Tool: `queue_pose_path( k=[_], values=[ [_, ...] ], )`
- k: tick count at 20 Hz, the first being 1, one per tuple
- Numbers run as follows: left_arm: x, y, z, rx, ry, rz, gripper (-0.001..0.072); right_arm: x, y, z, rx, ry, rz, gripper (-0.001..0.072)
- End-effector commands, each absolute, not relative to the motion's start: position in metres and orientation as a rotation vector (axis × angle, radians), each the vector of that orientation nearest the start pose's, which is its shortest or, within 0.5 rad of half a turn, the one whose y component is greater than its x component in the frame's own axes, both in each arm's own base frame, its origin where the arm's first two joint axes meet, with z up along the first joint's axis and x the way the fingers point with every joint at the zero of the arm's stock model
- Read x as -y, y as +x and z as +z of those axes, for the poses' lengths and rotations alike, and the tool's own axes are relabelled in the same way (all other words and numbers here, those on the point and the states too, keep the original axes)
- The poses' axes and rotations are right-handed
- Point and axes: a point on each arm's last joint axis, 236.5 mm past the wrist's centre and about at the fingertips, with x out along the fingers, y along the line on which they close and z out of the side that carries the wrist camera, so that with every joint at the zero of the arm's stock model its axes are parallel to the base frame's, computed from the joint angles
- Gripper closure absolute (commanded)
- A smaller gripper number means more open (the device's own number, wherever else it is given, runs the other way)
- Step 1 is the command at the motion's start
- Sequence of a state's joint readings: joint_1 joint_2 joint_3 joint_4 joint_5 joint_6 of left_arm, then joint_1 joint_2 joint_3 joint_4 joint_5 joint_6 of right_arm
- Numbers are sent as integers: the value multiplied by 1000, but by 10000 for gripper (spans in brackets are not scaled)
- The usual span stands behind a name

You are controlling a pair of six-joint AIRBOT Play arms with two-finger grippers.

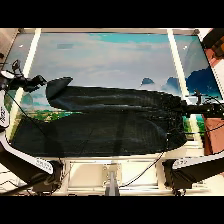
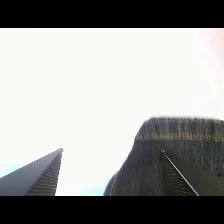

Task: Fold the clothes and pants, and hang the long-sleeved shirts on hangers.

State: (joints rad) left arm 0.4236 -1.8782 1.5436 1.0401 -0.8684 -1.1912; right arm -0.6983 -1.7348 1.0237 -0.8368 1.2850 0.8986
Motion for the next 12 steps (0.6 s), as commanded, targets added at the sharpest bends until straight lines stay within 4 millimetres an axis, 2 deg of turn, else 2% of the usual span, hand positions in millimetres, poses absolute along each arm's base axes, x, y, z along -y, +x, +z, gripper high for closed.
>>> queue_pose_path(
  k=[1, 4, 8, 9, 12],
  values=[
    [-133, 546, -85, -964, -424, -42, 56, 78, 327, -131, -1382, 872, 293, 674],
    [-108, 542, -88, -981, -438, -161, 68, 78, 327, -131, -1380, 879, 289, 674],
    [-86, 518, -99, -1088, -468, -263, 71, 77, 328, -131, -1380, 880, 290, 674],
    [-81, 514, -100, -1103, -466, -290, 133, 77, 328, -131, -1379, 881, 289, 674],
    [-74, 511, -99, -1111, -442, -326, 484, 77, 328, -131, -1379, 882, 290, 674]
  ],
)
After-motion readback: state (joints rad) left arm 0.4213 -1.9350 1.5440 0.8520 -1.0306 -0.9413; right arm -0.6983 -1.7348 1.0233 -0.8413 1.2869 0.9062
